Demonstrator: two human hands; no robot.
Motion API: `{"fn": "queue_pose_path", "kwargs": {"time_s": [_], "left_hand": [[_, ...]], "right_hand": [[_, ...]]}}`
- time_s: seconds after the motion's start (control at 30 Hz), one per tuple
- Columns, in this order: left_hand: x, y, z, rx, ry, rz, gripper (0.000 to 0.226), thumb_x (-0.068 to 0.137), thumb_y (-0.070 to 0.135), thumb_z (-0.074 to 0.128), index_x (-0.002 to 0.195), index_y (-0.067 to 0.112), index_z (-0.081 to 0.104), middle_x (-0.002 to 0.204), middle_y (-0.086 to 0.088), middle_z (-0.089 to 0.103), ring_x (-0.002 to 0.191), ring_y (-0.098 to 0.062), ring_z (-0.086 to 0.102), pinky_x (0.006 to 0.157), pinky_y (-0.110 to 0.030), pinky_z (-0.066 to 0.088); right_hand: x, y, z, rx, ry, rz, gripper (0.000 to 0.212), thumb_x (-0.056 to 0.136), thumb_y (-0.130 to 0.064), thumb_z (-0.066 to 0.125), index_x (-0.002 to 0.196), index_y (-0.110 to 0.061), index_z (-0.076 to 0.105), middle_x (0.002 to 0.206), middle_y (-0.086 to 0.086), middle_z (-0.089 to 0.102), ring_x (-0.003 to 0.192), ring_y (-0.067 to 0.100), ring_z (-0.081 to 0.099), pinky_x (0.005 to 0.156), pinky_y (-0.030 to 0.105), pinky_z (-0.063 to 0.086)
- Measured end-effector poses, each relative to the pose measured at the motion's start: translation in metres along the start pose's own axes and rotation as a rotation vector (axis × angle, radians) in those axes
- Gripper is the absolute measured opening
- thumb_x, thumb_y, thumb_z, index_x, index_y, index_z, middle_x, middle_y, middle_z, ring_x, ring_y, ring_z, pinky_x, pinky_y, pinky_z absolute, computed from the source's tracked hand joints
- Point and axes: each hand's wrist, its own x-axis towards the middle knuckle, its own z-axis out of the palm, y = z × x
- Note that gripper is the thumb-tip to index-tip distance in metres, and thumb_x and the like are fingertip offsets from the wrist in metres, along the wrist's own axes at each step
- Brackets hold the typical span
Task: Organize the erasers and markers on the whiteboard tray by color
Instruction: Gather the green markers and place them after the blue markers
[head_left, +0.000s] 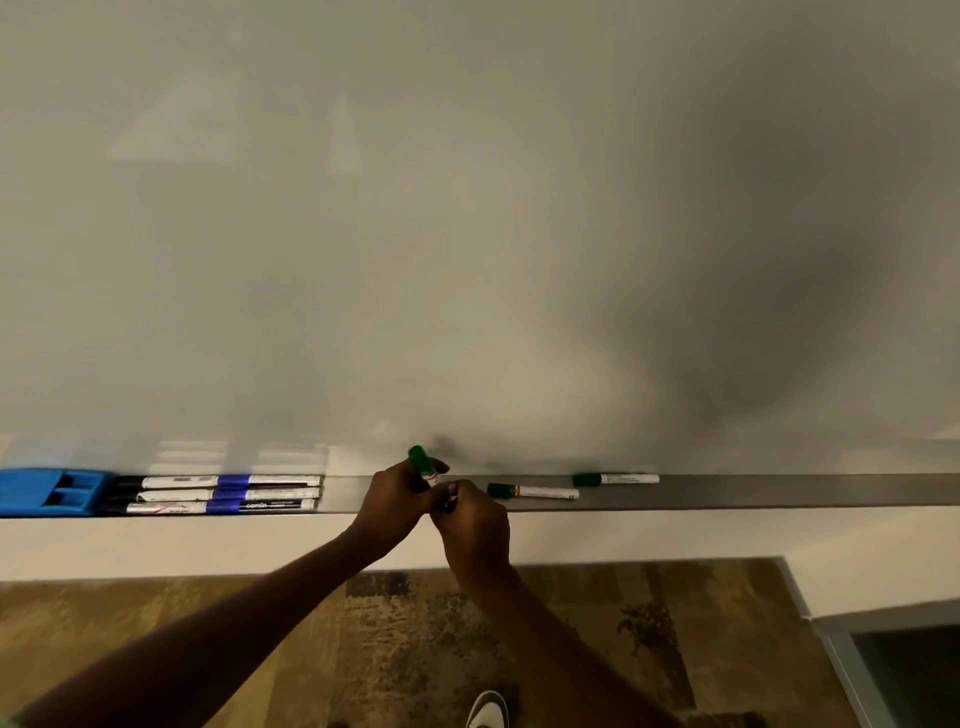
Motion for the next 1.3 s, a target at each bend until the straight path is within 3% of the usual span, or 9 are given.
{"fn": "queue_pose_path", "kwargs": {"time_s": [0.1, 0.2, 0.27, 0.37, 0.47, 0.57, 0.77, 1.17, 1.3], "left_hand": [[-0.003, 0.003, 0.006, -0.081, 0.017, -0.005, 0.018, 0.079, 0.024, 0.077, 0.078, 0.042, 0.07, 0.076, 0.013, 0.074, 0.073, -0.003, 0.069, 0.061, -0.012, 0.05], [-0.005, 0.002, 0.011, -0.152, 0.07, -0.032, 0.009, 0.082, 0.024, 0.074, 0.078, 0.033, 0.071, 0.075, 0.007, 0.074, 0.071, -0.007, 0.069, 0.062, -0.017, 0.053], [-0.005, 0.004, 0.013, -0.232, 0.093, -0.068, 0.005, 0.083, 0.023, 0.073, 0.079, 0.023, 0.071, 0.074, -0.001, 0.075, 0.071, -0.015, 0.071, 0.062, -0.019, 0.053], [-0.005, 0.009, 0.015, -0.326, 0.119, -0.113, 0.008, 0.083, 0.019, 0.073, 0.082, 0.012, 0.069, 0.072, -0.007, 0.075, 0.067, -0.025, 0.073, 0.056, -0.017, 0.051], [-0.005, 0.014, 0.018, -0.352, 0.114, -0.133, 0.009, 0.084, 0.017, 0.072, 0.085, 0.01, 0.067, 0.075, -0.009, 0.075, 0.066, -0.025, 0.072, 0.053, -0.015, 0.05], [-0.006, 0.017, 0.022, -0.364, 0.1, -0.138, 0.009, 0.085, 0.017, 0.071, 0.086, 0.009, 0.067, 0.079, -0.012, 0.074, 0.068, -0.026, 0.073, 0.055, -0.015, 0.051], [-0.007, 0.022, 0.028, -0.376, 0.068, -0.121, 0.006, 0.085, 0.014, 0.07, 0.087, 0.008, 0.068, 0.079, -0.011, 0.074, 0.072, -0.028, 0.073, 0.066, -0.029, 0.059], [-0.012, 0.026, 0.036, -0.412, 0.083, -0.13, 0.009, 0.086, 0.011, 0.07, 0.089, 0.003, 0.067, 0.08, -0.019, 0.072, 0.065, -0.031, 0.071, 0.058, -0.026, 0.056], [-0.011, 0.028, 0.037, -0.413, 0.069, -0.128, 0.011, 0.087, 0.011, 0.069, 0.094, 0.004, 0.067, 0.082, -0.019, 0.072, 0.065, -0.03, 0.071, 0.058, -0.026, 0.057]], "right_hand": [[0.005, 0.011, -0.006, -0.016, -0.135, -0.031, 0.025, 0.086, -0.029, 0.07, 0.095, -0.006, 0.072, 0.084, 0.009, 0.076, 0.078, 0.025, 0.071, 0.066, 0.028, 0.054], [0.013, 0.021, -0.017, 0.086, -0.279, -0.017, 0.03, 0.089, -0.037, 0.064, 0.101, -0.01, 0.071, 0.09, 0.006, 0.075, 0.083, 0.019, 0.069, 0.07, 0.029, 0.053], [0.02, 0.028, -0.026, 0.173, -0.287, 0.031, 0.03, 0.087, -0.039, 0.066, 0.099, -0.013, 0.072, 0.087, 0.004, 0.075, 0.078, 0.015, 0.068, 0.067, 0.029, 0.054], [0.032, 0.047, -0.038, 0.211, -0.222, 0.119, 0.022, 0.088, -0.026, 0.069, 0.1, -0.008, 0.071, 0.092, 0.007, 0.074, 0.084, 0.018, 0.068, 0.077, 0.035, 0.057], [0.041, 0.068, -0.046, 0.008, -0.212, 0.078, 0.014, 0.088, -0.013, 0.067, 0.1, -0.007, 0.071, 0.098, 0.01, 0.072, 0.092, 0.025, 0.067, 0.082, 0.035, 0.055], [0.047, 0.083, -0.052, -0.275, -0.3, 0.046, 0.026, 0.085, -0.006, 0.065, 0.11, -0.011, 0.067, 0.112, 0.008, 0.065, 0.105, 0.026, 0.061, 0.084, 0.034, 0.054], [0.053, 0.1, -0.054, -0.571, -0.456, 0.005, 0.022, 0.087, -0.014, 0.063, 0.109, -0.011, 0.061, 0.114, 0.009, 0.062, 0.111, 0.026, 0.055, 0.083, 0.037, 0.053], [0.056, 0.115, -0.052, -0.606, -0.545, -0.108, 0.024, 0.089, -0.012, 0.063, 0.113, -0.01, 0.061, 0.117, 0.01, 0.063, 0.109, 0.025, 0.059, 0.09, 0.035, 0.053], [0.054, 0.109, -0.051, -0.478, -0.472, -0.09, 0.025, 0.088, -0.015, 0.065, 0.113, -0.012, 0.061, 0.116, 0.008, 0.063, 0.109, 0.024, 0.059, 0.089, 0.034, 0.053]]}}
